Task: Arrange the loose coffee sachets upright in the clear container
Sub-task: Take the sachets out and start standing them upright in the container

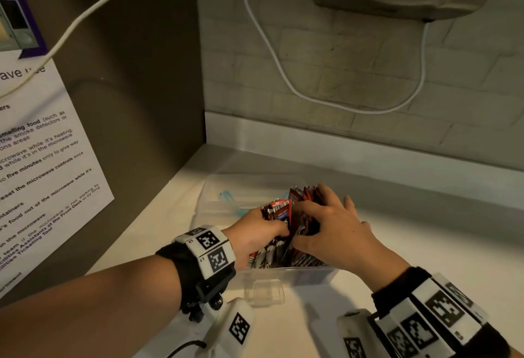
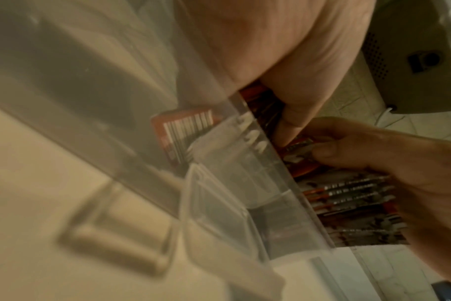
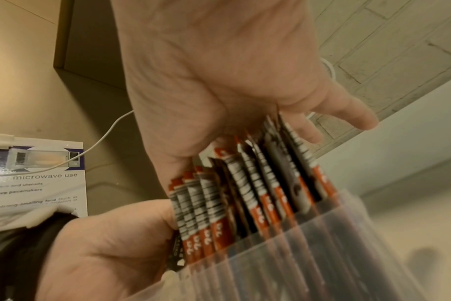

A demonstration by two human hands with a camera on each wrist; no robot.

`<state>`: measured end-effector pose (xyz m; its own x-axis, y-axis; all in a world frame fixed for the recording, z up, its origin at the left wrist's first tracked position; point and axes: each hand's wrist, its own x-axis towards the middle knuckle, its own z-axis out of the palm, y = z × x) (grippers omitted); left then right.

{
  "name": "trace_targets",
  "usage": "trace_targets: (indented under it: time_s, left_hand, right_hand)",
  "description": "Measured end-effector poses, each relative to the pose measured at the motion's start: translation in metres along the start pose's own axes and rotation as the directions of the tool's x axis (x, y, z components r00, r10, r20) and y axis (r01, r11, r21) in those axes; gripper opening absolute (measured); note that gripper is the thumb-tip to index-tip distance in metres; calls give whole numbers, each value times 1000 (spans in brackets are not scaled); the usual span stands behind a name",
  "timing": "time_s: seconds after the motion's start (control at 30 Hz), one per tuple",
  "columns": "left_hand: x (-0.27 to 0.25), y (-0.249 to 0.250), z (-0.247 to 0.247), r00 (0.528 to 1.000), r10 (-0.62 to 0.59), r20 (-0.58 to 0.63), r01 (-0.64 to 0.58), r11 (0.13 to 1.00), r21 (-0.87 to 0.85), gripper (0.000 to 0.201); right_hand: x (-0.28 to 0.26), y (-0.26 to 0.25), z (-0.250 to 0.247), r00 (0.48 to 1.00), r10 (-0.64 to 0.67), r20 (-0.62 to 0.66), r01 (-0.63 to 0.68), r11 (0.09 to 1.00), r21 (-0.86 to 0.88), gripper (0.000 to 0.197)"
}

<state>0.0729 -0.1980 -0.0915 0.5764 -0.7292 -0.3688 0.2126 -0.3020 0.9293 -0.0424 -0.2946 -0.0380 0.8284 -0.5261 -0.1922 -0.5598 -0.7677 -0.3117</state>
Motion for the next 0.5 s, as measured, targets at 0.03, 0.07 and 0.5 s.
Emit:
trace_targets:
  time_s: [0.03, 0.07, 0.5]
  left_hand:
    - [0, 0, 0, 1000, 1, -1, -1, 1000, -2, 23]
    - [0, 0, 1, 1000, 2, 2, -2, 1000, -4, 25]
    - [-3, 2, 0, 998, 58, 10, -58, 997, 42, 30]
  right_hand:
    - [-1, 0, 0, 1000, -7, -2, 7, 1000, -1, 55]
    - [-3, 0, 0, 1000, -12, -6, 12, 1000, -3, 54]
    - [-2, -5, 6, 990, -30, -135, 37, 998, 46, 20]
